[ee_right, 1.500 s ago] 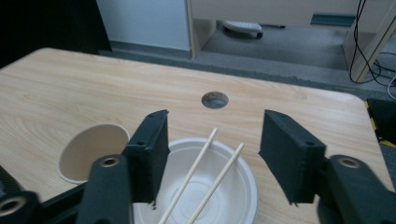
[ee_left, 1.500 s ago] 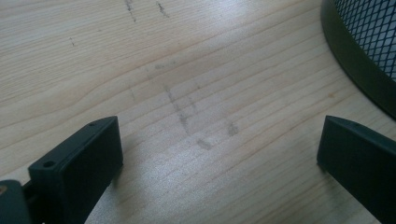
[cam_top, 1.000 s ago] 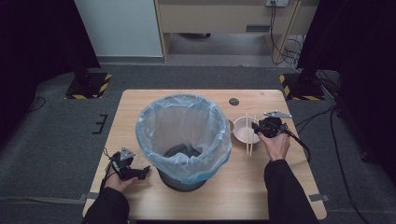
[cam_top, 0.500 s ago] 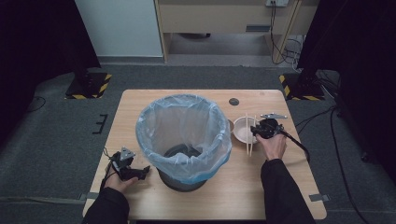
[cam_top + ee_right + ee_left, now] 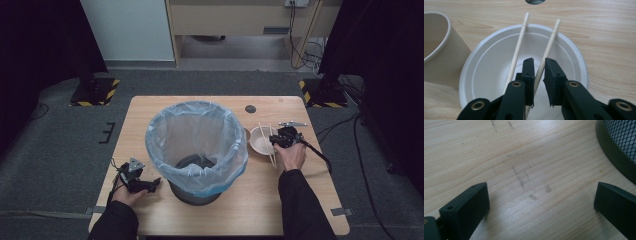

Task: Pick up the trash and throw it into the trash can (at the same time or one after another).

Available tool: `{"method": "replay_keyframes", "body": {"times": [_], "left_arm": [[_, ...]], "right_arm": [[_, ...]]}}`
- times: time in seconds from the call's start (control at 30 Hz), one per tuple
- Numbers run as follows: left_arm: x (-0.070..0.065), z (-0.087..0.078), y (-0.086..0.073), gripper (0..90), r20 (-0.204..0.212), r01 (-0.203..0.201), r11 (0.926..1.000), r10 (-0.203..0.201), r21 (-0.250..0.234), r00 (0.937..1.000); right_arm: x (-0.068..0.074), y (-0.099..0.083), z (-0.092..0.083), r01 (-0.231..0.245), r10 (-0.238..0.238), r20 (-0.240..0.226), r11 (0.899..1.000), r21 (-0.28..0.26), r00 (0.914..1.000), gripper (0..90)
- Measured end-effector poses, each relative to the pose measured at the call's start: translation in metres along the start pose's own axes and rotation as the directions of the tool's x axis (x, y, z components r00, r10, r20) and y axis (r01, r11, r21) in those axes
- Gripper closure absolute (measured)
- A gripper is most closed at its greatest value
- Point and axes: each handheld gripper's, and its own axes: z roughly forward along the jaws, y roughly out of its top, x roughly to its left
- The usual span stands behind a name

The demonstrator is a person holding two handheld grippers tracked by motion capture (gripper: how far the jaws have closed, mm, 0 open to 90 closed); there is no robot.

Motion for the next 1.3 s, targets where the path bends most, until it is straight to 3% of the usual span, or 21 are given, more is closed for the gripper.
{"method": "replay_keyframes", "body": {"times": [0.43,0.77,1.03,1.07,1.2,1.27,1.3], "left_arm": [[0.000,0.000,0.000,0.0,0.000,0.000,1.0000,0.000,0.000,1.0000],[0.000,0.000,0.000,0.0,0.000,0.000,1.0000,0.000,0.000,1.0000],[0.000,0.000,0.000,0.0,0.000,0.000,1.0000,0.000,0.000,1.0000],[0.000,0.000,0.000,0.0,0.000,0.000,1.0000,0.000,0.000,1.0000],[0.000,0.000,0.000,0.0,0.000,0.001,1.0000,-0.001,0.000,1.0000],[0.000,0.000,0.000,0.0,0.000,0.000,1.0000,0.000,0.000,1.0000],[0.000,0.000,0.000,0.0,0.000,0.000,1.0000,0.000,0.000,1.0000]], "right_arm": [[-0.005,0.003,-0.008,0.006,-0.006,-0.001,1.000,0.004,1.0000,85.7],[-0.009,0.019,-0.040,0.022,-0.025,-0.029,0.995,-0.099,0.9993,85.7],[-0.012,0.022,-0.071,0.013,-0.032,-0.091,0.980,-0.198,0.9953,85.7],[-0.012,0.021,-0.078,0.010,-0.035,-0.109,0.974,-0.226,0.9934,85.8],[-0.012,0.021,-0.087,0.012,-0.046,-0.129,0.968,-0.251,0.9906,85.8],[-0.012,0.025,-0.097,0.006,-0.049,-0.140,0.957,-0.290,0.9889,85.8],[-0.012,0.025,-0.097,0.006,-0.049,-0.140,0.957,-0.290,0.9889,85.8]]}}
